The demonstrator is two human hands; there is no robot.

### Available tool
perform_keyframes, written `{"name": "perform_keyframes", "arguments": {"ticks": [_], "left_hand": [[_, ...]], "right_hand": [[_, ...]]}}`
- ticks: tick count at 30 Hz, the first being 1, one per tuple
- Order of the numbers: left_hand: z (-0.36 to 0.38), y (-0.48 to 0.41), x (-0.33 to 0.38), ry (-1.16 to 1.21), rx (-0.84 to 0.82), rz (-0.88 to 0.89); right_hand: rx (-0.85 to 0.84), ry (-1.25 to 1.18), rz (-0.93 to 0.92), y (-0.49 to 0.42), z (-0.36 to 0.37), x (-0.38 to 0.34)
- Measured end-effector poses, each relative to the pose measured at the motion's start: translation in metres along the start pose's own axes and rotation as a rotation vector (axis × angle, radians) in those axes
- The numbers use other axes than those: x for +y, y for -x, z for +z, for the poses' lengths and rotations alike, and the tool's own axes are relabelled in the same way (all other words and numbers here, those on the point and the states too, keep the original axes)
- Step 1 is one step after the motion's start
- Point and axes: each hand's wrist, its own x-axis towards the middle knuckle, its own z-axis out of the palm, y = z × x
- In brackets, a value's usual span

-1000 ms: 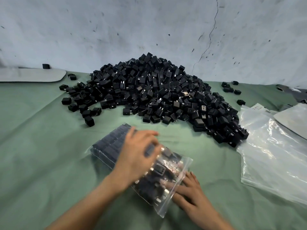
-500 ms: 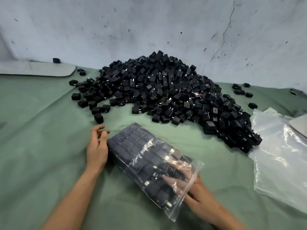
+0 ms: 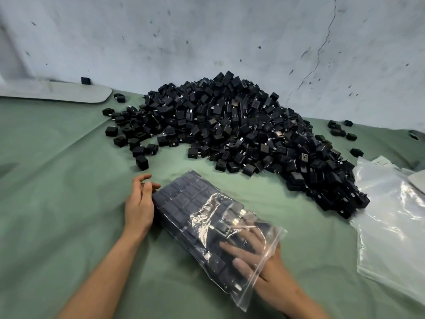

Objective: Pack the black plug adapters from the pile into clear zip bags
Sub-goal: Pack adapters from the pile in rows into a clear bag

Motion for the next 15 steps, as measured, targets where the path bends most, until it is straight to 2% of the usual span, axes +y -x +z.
{"name": "perform_keyframes", "arguments": {"ticks": [7, 12, 15], "left_hand": [[0.0005, 0.0005, 0.0000, -0.015, 0.002, -0.019], [0.0011, 0.0010, 0.0008, -0.047, 0.000, -0.030], [0.0014, 0.0016, 0.0018, -0.053, -0.002, -0.027]], "right_hand": [[0.013, 0.385, -0.072, -0.0076, 0.0000, -0.0123], [0.016, 0.474, -0.146, -0.0044, 0.0021, -0.0041], [-0.023, 0.442, -0.132, -0.0064, 0.0001, -0.0062]]}}
